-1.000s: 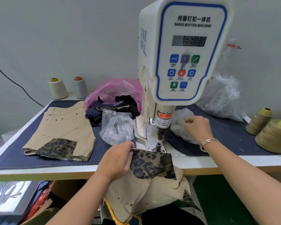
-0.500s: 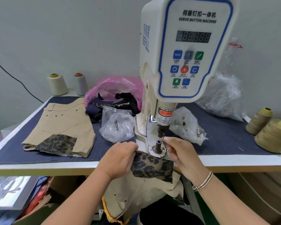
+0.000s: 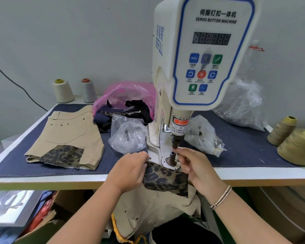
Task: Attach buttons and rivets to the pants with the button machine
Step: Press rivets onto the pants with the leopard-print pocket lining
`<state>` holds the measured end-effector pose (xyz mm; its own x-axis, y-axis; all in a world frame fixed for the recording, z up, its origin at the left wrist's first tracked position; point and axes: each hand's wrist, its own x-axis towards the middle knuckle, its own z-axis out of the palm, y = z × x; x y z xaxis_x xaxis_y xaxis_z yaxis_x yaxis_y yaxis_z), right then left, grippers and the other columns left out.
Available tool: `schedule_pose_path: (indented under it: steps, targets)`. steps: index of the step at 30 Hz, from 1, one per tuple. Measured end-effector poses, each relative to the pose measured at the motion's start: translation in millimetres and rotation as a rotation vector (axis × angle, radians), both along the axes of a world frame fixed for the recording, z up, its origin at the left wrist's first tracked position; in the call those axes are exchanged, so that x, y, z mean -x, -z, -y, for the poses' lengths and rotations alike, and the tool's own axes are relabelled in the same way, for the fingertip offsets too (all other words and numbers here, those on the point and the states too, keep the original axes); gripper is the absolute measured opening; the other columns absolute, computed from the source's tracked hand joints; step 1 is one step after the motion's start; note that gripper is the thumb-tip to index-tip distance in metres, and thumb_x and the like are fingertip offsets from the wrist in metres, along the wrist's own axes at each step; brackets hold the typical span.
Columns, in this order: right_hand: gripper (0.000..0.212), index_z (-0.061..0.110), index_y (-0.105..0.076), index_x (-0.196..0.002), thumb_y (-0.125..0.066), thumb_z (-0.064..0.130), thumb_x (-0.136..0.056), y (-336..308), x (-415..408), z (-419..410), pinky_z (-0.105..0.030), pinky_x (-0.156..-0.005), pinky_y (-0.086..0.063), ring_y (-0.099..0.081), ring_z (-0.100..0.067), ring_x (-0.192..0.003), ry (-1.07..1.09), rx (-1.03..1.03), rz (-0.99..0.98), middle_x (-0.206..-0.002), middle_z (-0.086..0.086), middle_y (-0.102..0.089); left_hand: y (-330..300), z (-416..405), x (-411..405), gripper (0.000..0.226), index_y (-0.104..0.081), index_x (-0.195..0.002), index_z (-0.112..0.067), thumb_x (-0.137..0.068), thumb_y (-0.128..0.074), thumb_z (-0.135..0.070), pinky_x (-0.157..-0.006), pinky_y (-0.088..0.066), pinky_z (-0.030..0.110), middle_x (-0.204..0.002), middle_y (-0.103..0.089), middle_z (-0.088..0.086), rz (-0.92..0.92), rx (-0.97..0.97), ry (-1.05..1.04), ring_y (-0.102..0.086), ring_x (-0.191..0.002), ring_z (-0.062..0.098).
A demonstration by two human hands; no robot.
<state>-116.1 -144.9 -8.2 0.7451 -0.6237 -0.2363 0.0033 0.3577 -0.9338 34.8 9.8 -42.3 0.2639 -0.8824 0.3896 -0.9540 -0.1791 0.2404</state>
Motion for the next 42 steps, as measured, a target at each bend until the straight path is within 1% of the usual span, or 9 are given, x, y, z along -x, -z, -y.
schedule_pose_path:
  steps: [5, 11, 16, 21, 23, 27, 32, 36, 42]
  targets:
    - [0.016, 0.006, -0.075, -0.077, -0.071, 0.018, -0.068, -6, 0, -3, -0.018, -0.038, -0.024, -0.029, -0.009, -0.038, -0.025, -0.064, 0.038, -0.054, 0.0, -0.046, 0, 0, 0, 0.021, -0.055, -0.091, -0.011, -0.089, -0.037, -0.023, -0.061, -0.044, 0.036, -0.076, -0.057, 0.002, 0.017, 0.009, 0.009, -0.053, -0.065, 0.024]
    - [0.011, 0.001, -0.069, -0.085, -0.059, 0.005, -0.087, -11, -1, -9, -0.018, -0.043, -0.027, -0.031, -0.01, -0.046, 0.032, -0.023, 0.028, -0.056, -0.001, -0.042, 0, 0, -1, 0.008, -0.055, -0.091, -0.011, -0.086, -0.05, -0.015, -0.061, -0.041, 0.033, -0.076, -0.057, 0.001, 0.002, 0.004, 0.005, -0.052, -0.064, 0.023]
    - [0.025, 0.008, -0.074, -0.089, -0.05, 0.003, -0.092, -14, 10, -19, -0.023, -0.05, -0.024, -0.035, -0.012, -0.046, -0.038, -0.019, 0.022, -0.058, -0.001, -0.046, 0, 1, -2, 0.01, -0.055, -0.092, -0.011, -0.087, -0.048, -0.016, -0.062, -0.039, 0.033, -0.078, -0.057, 0.002, 0.009, 0.002, -0.004, -0.052, -0.066, 0.024]
    - [0.028, 0.027, -0.074, -0.082, -0.052, 0.013, -0.092, -29, -1, -46, -0.009, -0.047, -0.035, -0.045, 0.001, -0.043, -0.245, 0.603, -0.218, -0.051, 0.013, -0.055, 1, 1, -2, 0.026, -0.055, -0.091, -0.011, -0.088, -0.034, -0.026, -0.063, -0.042, 0.035, -0.078, -0.058, 0.002, -0.005, -0.026, -0.018, -0.054, -0.068, 0.024]
    - [0.021, 0.027, -0.073, -0.089, -0.054, 0.017, -0.09, -35, -27, -55, -0.003, -0.054, -0.034, -0.052, 0.009, -0.055, -0.226, 0.789, -0.189, -0.06, 0.02, -0.061, -1, 1, -1, 0.013, -0.052, -0.085, -0.015, -0.087, -0.041, -0.021, -0.059, -0.042, 0.034, -0.075, -0.059, 0.002, -0.007, -0.014, -0.014, -0.054, -0.065, 0.023]
    - [0.027, 0.017, -0.07, -0.103, -0.046, 0.015, -0.092, -39, -99, -52, -0.025, -0.077, -0.049, -0.061, -0.012, -0.089, -0.241, 1.107, -0.349, -0.102, 0.002, -0.069, -5, 3, -1, 0.02, -0.044, -0.077, -0.023, -0.08, -0.058, -0.008, -0.052, -0.032, 0.029, -0.068, -0.056, 0.004, -0.06, 0.032, -0.001, -0.048, -0.054, 0.024]
    - [0.026, 0.011, -0.066, -0.109, -0.045, 0.01, -0.093, -18, -161, -41, -0.03, -0.076, -0.045, -0.059, -0.028, -0.105, -0.327, 1.467, -0.658, -0.111, -0.009, -0.064, -3, 3, -2, 0.003, -0.056, -0.081, -0.012, -0.083, -0.054, -0.013, -0.054, -0.038, 0.029, -0.074, -0.061, 0.011, -0.054, 0.016, -0.004, -0.054, -0.06, 0.027]
    - [0.024, 0.01, -0.063, -0.113, -0.049, 0.009, -0.093, -5, -179, -44, -0.033, -0.083, -0.048, -0.059, -0.026, -0.109, -0.329, 1.653, -0.759, -0.115, -0.008, -0.064, -5, 3, -3, 0.017, -0.053, -0.067, -0.015, -0.08, -0.042, -0.018, -0.054, -0.031, 0.024, -0.063, -0.059, 0.006, -0.034, 0.04, 0.033, -0.049, -0.053, 0.022]
    - [0.027, 0.012, -0.062, -0.116, -0.05, 0.009, -0.092, -2, -185, -44, -0.03, -0.079, -0.045, -0.06, -0.023, -0.11, -0.357, 1.827, -0.78, -0.115, -0.006, -0.065, -1, 4, -6, 0.023, -0.056, -0.062, -0.012, -0.076, -0.04, -0.018, -0.051, -0.046, 0.031, -0.06, -0.061, 0.007, 0.007, 0.028, 0.048, -0.051, -0.052, 0.026]
